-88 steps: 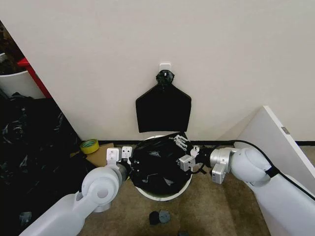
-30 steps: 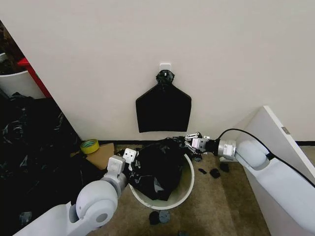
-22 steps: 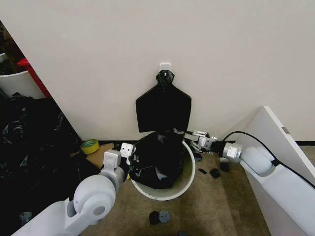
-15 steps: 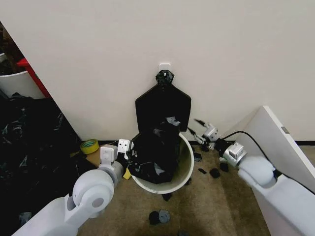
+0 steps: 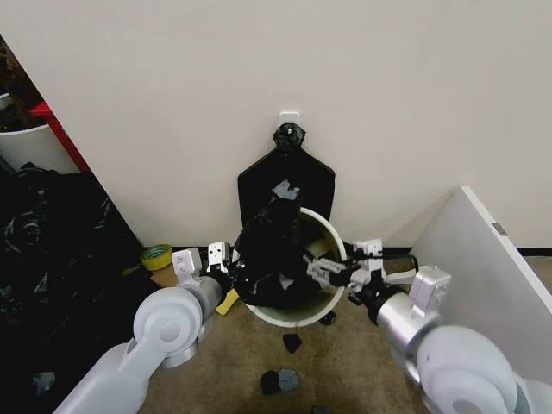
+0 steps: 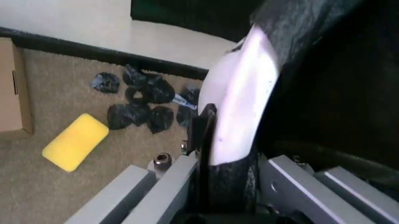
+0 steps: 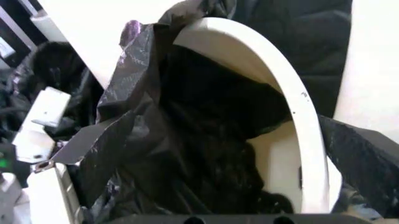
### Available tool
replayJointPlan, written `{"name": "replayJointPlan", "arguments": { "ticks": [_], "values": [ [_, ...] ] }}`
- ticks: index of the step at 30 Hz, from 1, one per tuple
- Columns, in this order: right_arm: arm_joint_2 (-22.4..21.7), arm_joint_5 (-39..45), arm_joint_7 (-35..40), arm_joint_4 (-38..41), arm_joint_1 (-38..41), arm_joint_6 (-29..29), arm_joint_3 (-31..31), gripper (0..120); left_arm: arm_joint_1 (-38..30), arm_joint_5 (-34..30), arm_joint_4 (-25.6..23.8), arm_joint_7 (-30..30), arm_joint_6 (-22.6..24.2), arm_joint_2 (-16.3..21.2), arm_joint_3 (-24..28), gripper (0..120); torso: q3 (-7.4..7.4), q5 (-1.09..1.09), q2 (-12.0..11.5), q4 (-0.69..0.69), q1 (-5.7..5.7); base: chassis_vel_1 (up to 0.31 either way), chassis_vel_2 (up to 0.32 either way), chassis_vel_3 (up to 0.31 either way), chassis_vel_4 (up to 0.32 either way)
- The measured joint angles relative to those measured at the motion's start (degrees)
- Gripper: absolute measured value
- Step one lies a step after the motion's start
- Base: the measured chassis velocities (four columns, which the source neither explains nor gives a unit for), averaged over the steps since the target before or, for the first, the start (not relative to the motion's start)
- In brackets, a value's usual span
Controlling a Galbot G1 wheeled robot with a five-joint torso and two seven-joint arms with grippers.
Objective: Place the garbage bag over the trash bin.
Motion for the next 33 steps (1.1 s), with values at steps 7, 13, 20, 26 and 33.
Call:
{"name": "replayJointPlan", "arguments": {
  "ticks": [7,13,20,26,33],
  "values": [
    [-0.37,-12.60,-0.74,-0.18,-1.17,0.28,0.03,100,-0.32,0.34,0.80,-0.04,0.23,0.46,0.85,0,0.00,0.01,0.00,0.00,0.01,0.000,0.000,0.000,0.000],
    [-0.22,-21.15,0.48,-0.35,-1.67,0.16,-0.09,100,-0.45,0.52,1.81,-0.05,0.29,0.30,1.36,0,0.00,0.02,0.00,-0.01,0.01,0.000,0.000,0.000,0.000],
    [0.02,-23.04,2.53,-0.50,-1.81,-0.02,-0.22,100,-0.51,0.63,2.56,-0.11,0.34,-0.21,1.80,0,0.00,0.01,0.00,-0.01,0.01,0.000,0.000,0.000,0.000],
    [0.30,-22.12,2.61,-0.56,-2.18,1.24,-0.49,96,-0.74,0.69,3.21,-0.18,0.35,-0.72,1.95,0,0.00,0.01,0.00,-0.01,0.01,0.000,0.000,0.000,0.000],
    [1.47,-18.96,0.98,-0.70,-2.53,0.23,-7.31,65,-0.96,0.86,3.40,-0.29,0.32,-2.11,2.07,0,0.00,0.01,0.00,-0.01,0.01,0.000,0.000,0.000,0.000]
  ]
}}
